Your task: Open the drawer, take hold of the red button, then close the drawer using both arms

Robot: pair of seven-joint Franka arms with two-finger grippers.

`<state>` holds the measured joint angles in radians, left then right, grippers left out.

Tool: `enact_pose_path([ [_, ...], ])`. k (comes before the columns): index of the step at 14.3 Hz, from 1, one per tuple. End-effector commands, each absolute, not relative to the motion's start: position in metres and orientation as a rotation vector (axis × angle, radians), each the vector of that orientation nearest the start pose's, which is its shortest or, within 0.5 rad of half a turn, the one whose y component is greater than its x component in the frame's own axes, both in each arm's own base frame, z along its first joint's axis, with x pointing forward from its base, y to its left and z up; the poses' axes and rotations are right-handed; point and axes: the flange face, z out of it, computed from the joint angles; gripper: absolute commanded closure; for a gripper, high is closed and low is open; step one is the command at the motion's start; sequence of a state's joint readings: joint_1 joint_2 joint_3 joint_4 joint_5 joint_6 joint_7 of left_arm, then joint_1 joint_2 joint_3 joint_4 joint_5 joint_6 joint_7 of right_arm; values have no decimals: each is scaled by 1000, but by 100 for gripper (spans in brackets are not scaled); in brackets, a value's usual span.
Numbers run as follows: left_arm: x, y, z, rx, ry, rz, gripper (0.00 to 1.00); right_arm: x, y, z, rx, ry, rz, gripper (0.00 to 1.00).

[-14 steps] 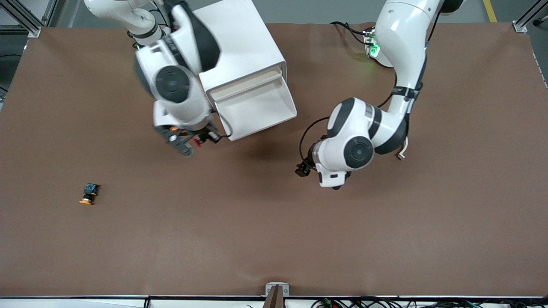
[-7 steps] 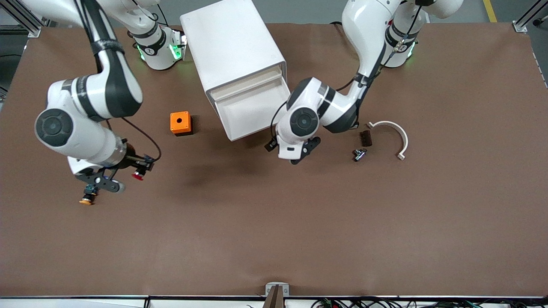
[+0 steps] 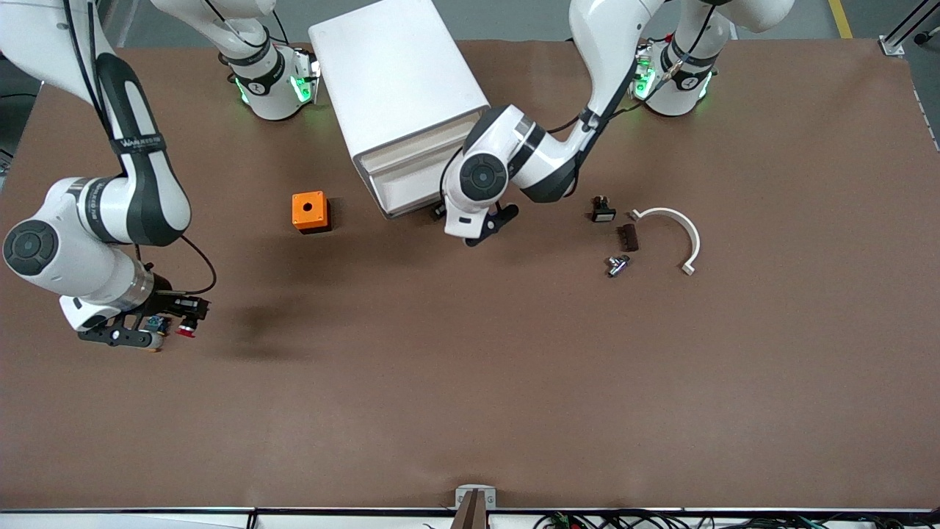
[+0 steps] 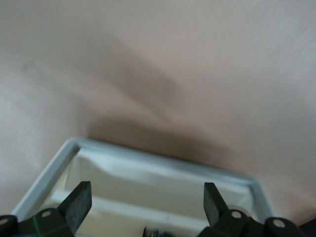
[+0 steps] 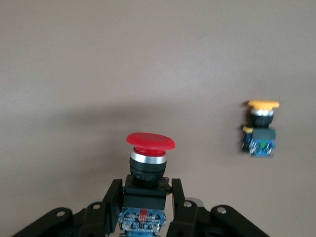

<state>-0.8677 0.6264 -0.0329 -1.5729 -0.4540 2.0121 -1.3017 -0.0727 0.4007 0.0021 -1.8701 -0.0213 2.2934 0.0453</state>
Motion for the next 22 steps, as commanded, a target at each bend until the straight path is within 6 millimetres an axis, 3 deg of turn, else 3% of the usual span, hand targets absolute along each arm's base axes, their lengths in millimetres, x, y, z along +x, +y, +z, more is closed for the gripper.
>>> enact_pose_path([
  [1, 376, -556, 277, -2904, -990, 709, 0, 640, -62, 275, -3159, 65, -83, 100],
  [3, 356, -566, 270, -2890, -962, 708, 0, 642, -75, 253, -3158, 59, -107, 100],
  [5, 356, -565, 269, -2884, -966, 700, 0, 642, -86, 229, -3157, 75, -115, 100],
  [7, 377, -553, 272, -2886, -1001, 654, 0, 641, -89, 210, -3155, 80, -110, 100],
  [9, 418, -526, 288, -2879, -1075, 478, 0, 640, -85, 208, -3154, 73, -103, 100],
  [12, 488, -463, 340, -2884, -1179, 233, 0, 639, -85, 205, -3152, 80, -81, 100],
  [13, 510, -438, 361, -2878, -1226, 171, 0, 639, -85, 204, -3152, 80, -81, 59],
  [14, 527, -412, 381, -2872, -1265, 134, 0, 640, -87, 206, -3152, 85, -86, 1],
  [16, 556, -354, 419, -2864, -1253, 103, 0, 642, -83, 208, -3152, 80, -91, 0],
  [18, 576, -302, 453, -2897, -1119, 123, 0, 642, -75, 216, -3151, 66, -60, 0],
  [20, 596, -244, 491, -2921, -1045, 148, 0, 644, -63, 239, -3150, 54, 5, 0],
  [22, 600, -200, 516, -2937, -965, 183, 0, 642, -45, 268, -3150, 47, 34, 0],
])
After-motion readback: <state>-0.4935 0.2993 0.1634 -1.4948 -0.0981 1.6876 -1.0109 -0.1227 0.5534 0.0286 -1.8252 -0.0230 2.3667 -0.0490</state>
